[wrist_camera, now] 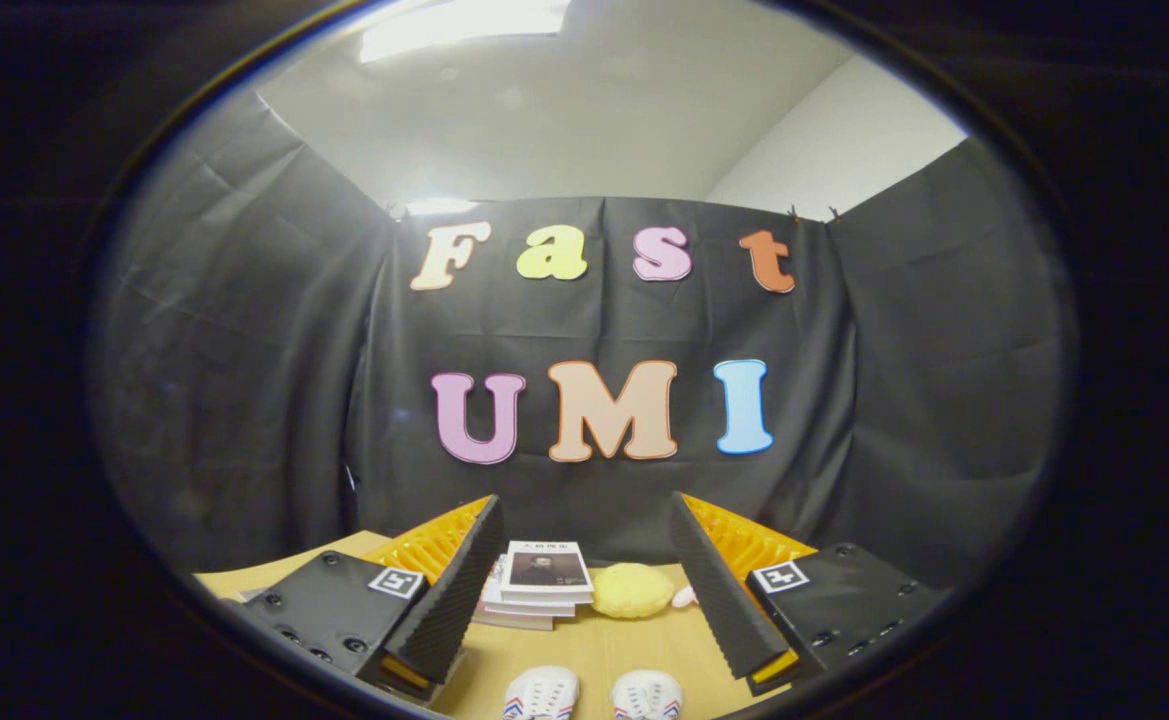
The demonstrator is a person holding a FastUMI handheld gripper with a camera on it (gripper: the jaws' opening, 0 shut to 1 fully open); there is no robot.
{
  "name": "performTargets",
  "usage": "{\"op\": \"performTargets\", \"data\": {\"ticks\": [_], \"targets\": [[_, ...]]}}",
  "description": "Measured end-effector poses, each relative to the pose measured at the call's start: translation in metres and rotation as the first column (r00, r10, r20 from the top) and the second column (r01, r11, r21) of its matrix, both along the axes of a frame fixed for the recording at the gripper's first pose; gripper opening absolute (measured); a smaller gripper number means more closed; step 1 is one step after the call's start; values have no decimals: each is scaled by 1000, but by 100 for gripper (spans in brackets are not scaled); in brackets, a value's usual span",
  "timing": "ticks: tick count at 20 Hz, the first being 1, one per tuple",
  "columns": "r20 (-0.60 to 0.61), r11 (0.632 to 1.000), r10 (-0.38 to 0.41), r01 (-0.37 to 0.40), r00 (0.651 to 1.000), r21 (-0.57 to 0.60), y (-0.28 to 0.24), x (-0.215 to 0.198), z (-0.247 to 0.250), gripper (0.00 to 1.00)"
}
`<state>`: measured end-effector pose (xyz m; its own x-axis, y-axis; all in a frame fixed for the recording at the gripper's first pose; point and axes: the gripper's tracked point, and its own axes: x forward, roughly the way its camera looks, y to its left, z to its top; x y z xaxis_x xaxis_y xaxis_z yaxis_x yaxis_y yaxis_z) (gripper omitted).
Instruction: Open the storage box then place both shoes into the box .Put the left shoe in first, then the right shoe, with the right side of both shoes facing outward in a uniform manner.
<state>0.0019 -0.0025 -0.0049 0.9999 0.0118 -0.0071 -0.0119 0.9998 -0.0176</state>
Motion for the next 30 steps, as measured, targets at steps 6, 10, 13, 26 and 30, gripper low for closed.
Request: {"op": "performTargets", "data": {"ticks": [6,10,13,26,30], "targets": [[-1,1000,5,-5,1000,-6,-1,-1,-1,100],[-4,999,30,-30,1000,15,6,-1,-4,100],[-24,996,61,-59,998,62,13,-4,-13,100],[-265,874,306,-159,914,459,62,-18,-96,100],[-355,785,372,-86,858,614,69,-25,-131,100]]}}
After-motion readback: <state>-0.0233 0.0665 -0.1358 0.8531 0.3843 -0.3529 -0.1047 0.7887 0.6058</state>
